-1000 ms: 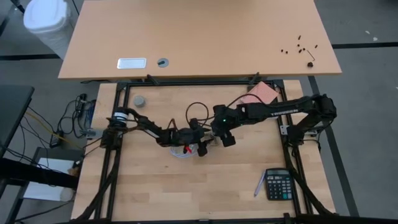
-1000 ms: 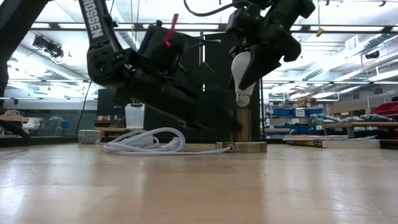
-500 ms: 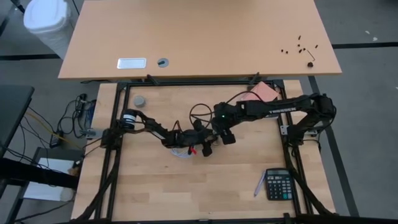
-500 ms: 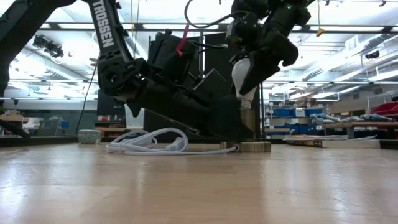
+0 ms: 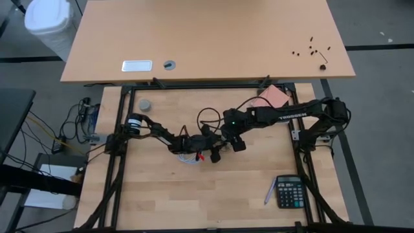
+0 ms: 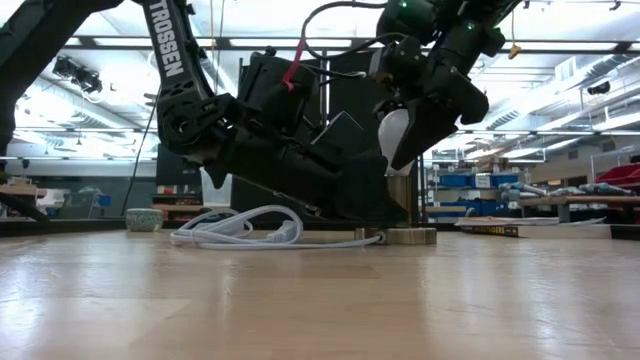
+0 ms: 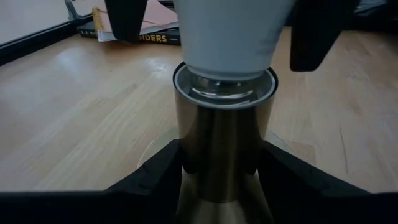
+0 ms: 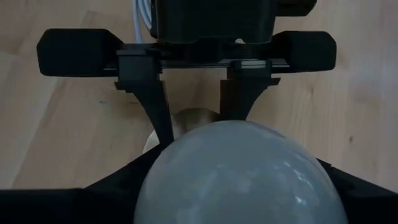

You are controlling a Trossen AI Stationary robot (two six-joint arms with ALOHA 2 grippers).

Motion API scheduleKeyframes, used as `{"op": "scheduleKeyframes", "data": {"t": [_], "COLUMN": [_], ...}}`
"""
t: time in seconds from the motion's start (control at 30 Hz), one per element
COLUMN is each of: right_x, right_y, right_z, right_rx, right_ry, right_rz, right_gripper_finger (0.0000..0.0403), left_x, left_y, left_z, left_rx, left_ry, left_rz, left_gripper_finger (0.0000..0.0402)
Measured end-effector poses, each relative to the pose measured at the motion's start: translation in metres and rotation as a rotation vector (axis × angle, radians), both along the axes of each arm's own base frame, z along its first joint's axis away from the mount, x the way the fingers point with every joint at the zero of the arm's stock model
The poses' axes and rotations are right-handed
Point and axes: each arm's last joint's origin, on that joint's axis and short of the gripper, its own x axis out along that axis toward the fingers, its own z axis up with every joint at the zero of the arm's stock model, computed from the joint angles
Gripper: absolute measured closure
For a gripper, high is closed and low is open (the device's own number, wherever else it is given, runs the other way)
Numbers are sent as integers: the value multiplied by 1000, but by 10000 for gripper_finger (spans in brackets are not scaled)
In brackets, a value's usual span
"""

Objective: Screw lightbulb
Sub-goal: Insert the lightbulb into the lamp

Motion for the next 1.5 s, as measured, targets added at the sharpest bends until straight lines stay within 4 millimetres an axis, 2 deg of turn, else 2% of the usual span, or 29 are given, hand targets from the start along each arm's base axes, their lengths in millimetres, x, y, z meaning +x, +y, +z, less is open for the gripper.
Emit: {"op": "scheduleKeyframes", "data": {"t": [0.33, 0.6, 0.73, 1.33, 1.5], "right_x": [11, 8, 5, -4, -2], "right_y": [14, 13, 6, 7, 13], "right_z": [-12, -4, 3, 3, 4], "right_rx": [-8, -20, -24, -46, -71], "right_ry": [-8, -24, -42, 28, 15], "right_rz": [48, 32, 8, -44, -63], "right_gripper_finger": [117, 83, 72, 64, 60], "left_x": [0, 0, 0, 0, 0], "left_y": [0, 0, 0, -1, -1], "left_z": [0, 0, 0, 0, -1], "left_rx": [-10, -22, -15, -15, -30], "left_ry": [-1, -2, 2, 5, 1], "left_rz": [3, 0, -14, -23, -19], "left_gripper_finger": [210, 211, 211, 211, 211]}}
